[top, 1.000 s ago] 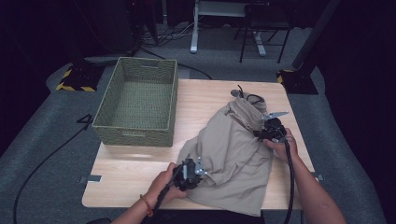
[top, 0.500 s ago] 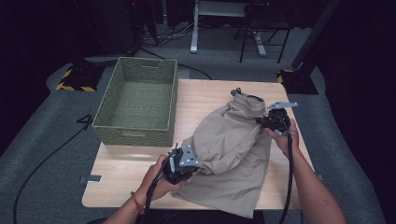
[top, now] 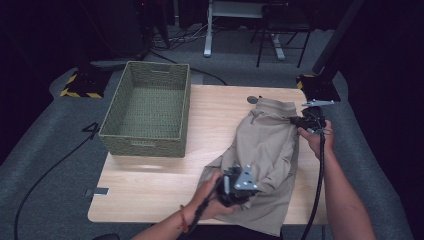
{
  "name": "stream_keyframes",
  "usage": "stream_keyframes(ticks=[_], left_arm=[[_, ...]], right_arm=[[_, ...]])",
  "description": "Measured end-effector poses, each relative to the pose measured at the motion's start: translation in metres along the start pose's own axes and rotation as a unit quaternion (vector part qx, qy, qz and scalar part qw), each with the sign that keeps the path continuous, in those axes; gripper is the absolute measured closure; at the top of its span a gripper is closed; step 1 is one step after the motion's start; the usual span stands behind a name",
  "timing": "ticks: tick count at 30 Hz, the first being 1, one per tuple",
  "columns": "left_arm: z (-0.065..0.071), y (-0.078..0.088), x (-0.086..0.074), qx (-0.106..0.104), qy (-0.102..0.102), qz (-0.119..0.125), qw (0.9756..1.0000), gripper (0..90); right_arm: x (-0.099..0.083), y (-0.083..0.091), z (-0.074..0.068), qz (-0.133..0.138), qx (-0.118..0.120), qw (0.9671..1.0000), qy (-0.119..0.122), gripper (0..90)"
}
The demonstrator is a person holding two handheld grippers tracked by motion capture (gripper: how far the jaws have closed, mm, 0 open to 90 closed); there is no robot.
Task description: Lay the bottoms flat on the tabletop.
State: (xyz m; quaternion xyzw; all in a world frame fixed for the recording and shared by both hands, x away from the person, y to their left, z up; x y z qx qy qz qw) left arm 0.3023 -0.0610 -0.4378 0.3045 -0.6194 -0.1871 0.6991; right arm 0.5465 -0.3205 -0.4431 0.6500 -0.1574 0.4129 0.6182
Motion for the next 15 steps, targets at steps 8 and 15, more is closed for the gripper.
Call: stream_keyframes(ticks=[8, 15], left_arm=[[0.015, -0.065, -0.013, -0.046, -0.003, -0.065, 0.9968, 44.2], [-0.009, -0.005, -0.042, 0.017, 0.012, -0.033, 0.9992, 30.2]], right_arm=[[-0.028, -0.021, 0.023, -0.032, -0.043, 0.9986, -0.006, 64.6], [-0.051, 0.034, 0.004, 0.031, -0.023, 0.9992, 0.009, 40.8]])
Point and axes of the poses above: each handheld gripper's, and its own axes: y roughly backward along the jaws, x roughly out of its top, z roughly to its right, the point moved 4 cm from there along -y, roughly forward along the jaws, and after that the axes turned 5 degrees about -x, right-handed, at the moved point
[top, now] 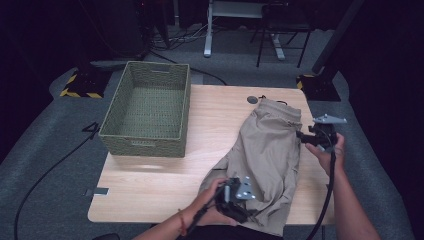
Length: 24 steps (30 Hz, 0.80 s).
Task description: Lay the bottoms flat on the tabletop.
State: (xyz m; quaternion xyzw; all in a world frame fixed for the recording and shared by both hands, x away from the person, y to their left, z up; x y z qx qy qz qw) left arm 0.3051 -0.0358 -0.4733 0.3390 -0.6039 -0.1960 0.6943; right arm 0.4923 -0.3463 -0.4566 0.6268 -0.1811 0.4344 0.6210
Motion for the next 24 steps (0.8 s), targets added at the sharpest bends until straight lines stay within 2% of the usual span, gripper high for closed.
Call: stream_keyframes(ticks=[1, 2, 3, 5, 6, 8, 9, 10, 12, 13, 14, 15, 18, 19, 21, 22, 24], left_arm=[[-0.014, 0.008, -0.011, 0.033, 0.012, -0.003, 0.9994, 32.0], [-0.021, 0.010, -0.017, 0.036, 0.026, -0.002, 0.9990, 32.5], [-0.026, 0.011, -0.022, 0.033, 0.036, -0.004, 0.9988, 33.3], [-0.035, 0.007, -0.035, 0.046, 0.043, -0.021, 0.9978, 36.1], [-0.036, 0.005, -0.039, 0.047, 0.041, -0.029, 0.9976, 36.2], [-0.037, 0.000, -0.046, 0.042, 0.037, -0.038, 0.9977, 38.1], [-0.038, -0.003, -0.050, 0.048, 0.036, -0.048, 0.9970, 38.1], [-0.039, -0.005, -0.052, 0.051, 0.032, -0.055, 0.9966, 38.3], [-0.041, -0.007, -0.055, 0.052, 0.029, -0.056, 0.9967, 38.4], [-0.045, -0.009, -0.057, 0.055, 0.039, -0.048, 0.9966, 38.4], [-0.045, -0.009, -0.057, 0.055, 0.039, -0.048, 0.9966, 37.4], [-0.050, -0.010, -0.058, 0.053, 0.053, -0.041, 0.9963, 36.3], [-0.058, -0.009, -0.058, 0.065, 0.060, -0.039, 0.9953, 35.2], [-0.062, -0.008, -0.059, 0.076, 0.063, -0.038, 0.9944, 35.2], [-0.071, -0.007, -0.059, 0.085, 0.071, -0.040, 0.9931, 34.6], [-0.076, -0.006, -0.060, 0.089, 0.075, -0.037, 0.9925, 34.7], [-0.087, -0.005, -0.061, 0.099, 0.091, -0.032, 0.9904, 33.8]], right_arm=[[-0.003, 0.007, -0.006, 0.005, 0.012, 0.9999, 0.002, 40.3], [-0.012, 0.025, -0.024, 0.022, 0.050, 0.9984, 0.012, 40.7], [-0.021, 0.036, -0.039, 0.024, 0.078, 0.9963, 0.029, 40.5], [-0.037, 0.050, -0.061, 0.022, 0.107, 0.9929, 0.047, 40.9], [-0.055, 0.059, -0.082, 0.009, 0.141, 0.9878, 0.065, 41.6], [-0.075, 0.064, -0.100, -0.008, 0.155, 0.9831, 0.097, 41.5], [-0.082, 0.065, -0.104, -0.020, 0.156, 0.9825, 0.100, 41.6], [-0.091, 0.065, -0.107, -0.031, 0.160, 0.9814, 0.102, 42.4], [-0.100, 0.063, -0.108, -0.041, 0.155, 0.9817, 0.103, 42.3], [-0.103, 0.061, -0.107, -0.046, 0.155, 0.9820, 0.099, 42.6], [-0.107, 0.053, -0.106, -0.051, 0.156, 0.9821, 0.093, 42.6], [-0.106, 0.050, -0.105, -0.042, 0.155, 0.9827, 0.092, 42.9], [-0.099, 0.041, -0.102, -0.042, 0.152, 0.9837, 0.087, 44.5], [-0.096, 0.038, -0.101, -0.042, 0.152, 0.9836, 0.087, 44.7], [-0.088, 0.026, -0.097, -0.037, 0.152, 0.9844, 0.082, 46.2], [-0.081, 0.016, -0.095, -0.035, 0.143, 0.9861, 0.076, 47.6], [-0.068, 0.000, -0.095, -0.033, 0.136, 0.9867, 0.082, 47.3]])
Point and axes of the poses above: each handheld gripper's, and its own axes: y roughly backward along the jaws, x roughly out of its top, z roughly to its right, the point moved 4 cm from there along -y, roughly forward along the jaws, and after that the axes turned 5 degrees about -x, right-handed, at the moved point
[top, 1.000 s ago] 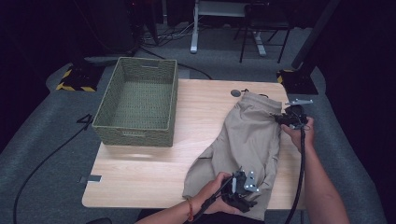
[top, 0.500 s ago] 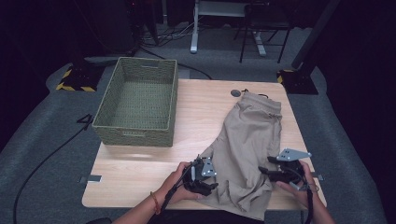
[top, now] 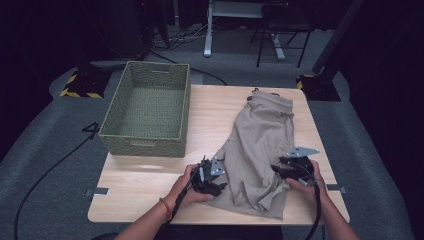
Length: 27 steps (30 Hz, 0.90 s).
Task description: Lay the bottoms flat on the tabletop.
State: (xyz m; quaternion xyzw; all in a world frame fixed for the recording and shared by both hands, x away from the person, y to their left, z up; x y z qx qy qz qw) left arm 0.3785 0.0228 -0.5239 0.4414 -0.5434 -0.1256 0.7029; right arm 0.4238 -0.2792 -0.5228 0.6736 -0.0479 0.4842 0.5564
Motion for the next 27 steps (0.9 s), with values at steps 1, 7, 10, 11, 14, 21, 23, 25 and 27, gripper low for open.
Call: stream_keyframes(ticks=[1, 7, 10, 11, 14, 21, 23, 25, 27], left_arm=[[-0.006, 0.000, 0.000, 0.007, 0.013, 0.000, 0.9999, 32.5], [-0.004, 0.011, 0.002, 0.002, 0.001, 0.017, 0.9999, 29.2], [0.008, 0.017, 0.010, -0.015, -0.009, 0.038, 0.9991, 28.8], [0.017, 0.018, 0.016, -0.025, -0.021, 0.045, 0.9985, 28.8], [0.037, 0.014, 0.027, -0.034, -0.058, 0.038, 0.9970, 28.6], [0.040, -0.021, 0.039, -0.045, -0.065, -0.009, 0.9968, 37.9], [0.038, -0.025, 0.039, -0.049, -0.062, -0.013, 0.9968, 48.4], [0.034, -0.028, 0.039, -0.065, -0.065, -0.013, 0.9957, 61.6], [0.031, -0.026, 0.038, -0.046, -0.076, -0.020, 0.9959, 73.7]], right_arm=[[0.007, -0.008, 0.004, 0.003, 0.002, 1.0000, -0.005, 47.3], [0.032, -0.018, 0.008, 0.009, -0.029, 0.9995, -0.002, 42.1], [0.030, 0.010, 0.004, 0.046, -0.039, 0.9982, -0.004, 42.3], [0.029, 0.018, 0.001, 0.050, -0.042, 0.9979, 0.000, 42.3], [0.017, 0.054, -0.022, 0.077, -0.006, 0.9969, 0.014, 41.9], [-0.011, 0.061, -0.081, 0.048, 0.075, 0.9937, 0.069, 42.1], [-0.015, 0.057, -0.081, 0.034, 0.075, 0.9940, 0.073, 42.0], [-0.022, 0.048, -0.076, 0.010, 0.067, 0.9957, 0.063, 48.1], [-0.027, 0.045, -0.073, -0.003, 0.048, 0.9959, 0.077, 54.2]])
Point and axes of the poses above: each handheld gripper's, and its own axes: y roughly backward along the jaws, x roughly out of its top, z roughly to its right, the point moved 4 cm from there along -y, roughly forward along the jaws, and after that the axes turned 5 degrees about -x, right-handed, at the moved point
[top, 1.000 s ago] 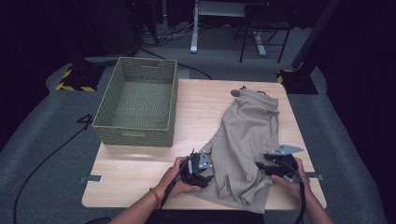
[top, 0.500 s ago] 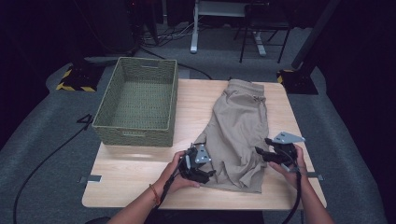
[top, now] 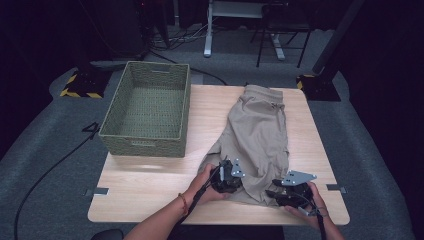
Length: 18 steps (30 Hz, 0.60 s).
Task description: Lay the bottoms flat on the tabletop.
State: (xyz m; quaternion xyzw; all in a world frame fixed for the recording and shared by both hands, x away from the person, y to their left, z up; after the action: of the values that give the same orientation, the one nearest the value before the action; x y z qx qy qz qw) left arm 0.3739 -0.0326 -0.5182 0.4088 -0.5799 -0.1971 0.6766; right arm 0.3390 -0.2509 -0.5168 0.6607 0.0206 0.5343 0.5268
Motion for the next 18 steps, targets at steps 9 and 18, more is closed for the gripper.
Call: stream_keyframes(ticks=[9, 18], left_arm=[[-0.014, 0.045, -0.020, 0.050, 0.003, 0.016, 0.9986, 87.7], [0.008, 0.088, -0.054, 0.055, -0.008, 0.025, 0.9982, 87.3]], right_arm=[[-0.009, 0.013, 0.012, 0.009, 0.004, 0.9999, -0.012, 86.3], [-0.006, 0.027, 0.004, 0.032, 0.037, 0.9986, -0.021, 83.9]])
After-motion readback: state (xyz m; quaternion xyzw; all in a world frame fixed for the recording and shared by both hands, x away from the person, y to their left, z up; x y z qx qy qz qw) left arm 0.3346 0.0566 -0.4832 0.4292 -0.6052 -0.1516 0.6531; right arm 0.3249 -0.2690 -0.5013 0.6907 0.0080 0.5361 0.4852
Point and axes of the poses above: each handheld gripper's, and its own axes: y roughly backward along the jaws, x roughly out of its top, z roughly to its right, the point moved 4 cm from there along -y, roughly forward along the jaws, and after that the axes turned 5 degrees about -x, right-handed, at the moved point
